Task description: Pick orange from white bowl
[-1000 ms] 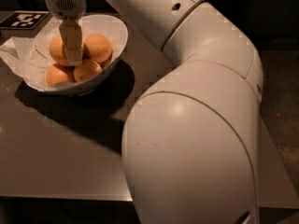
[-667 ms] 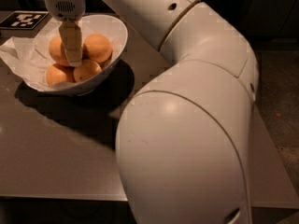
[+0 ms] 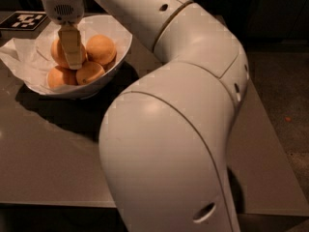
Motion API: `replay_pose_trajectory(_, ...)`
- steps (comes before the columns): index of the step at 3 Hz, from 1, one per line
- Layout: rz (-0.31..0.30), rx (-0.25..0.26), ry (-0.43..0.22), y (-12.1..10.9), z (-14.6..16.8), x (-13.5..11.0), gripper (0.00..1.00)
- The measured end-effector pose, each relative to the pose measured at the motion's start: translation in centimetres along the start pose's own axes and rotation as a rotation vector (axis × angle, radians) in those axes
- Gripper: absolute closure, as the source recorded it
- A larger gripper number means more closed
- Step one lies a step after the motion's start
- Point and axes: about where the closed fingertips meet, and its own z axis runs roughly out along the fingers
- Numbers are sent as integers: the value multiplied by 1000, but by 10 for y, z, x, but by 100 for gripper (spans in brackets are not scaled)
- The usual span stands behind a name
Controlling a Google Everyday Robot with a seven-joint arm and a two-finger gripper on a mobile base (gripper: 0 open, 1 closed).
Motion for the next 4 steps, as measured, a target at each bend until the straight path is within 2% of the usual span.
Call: replay_pose_trajectory(4, -23, -41, 26, -11, 23, -3, 22)
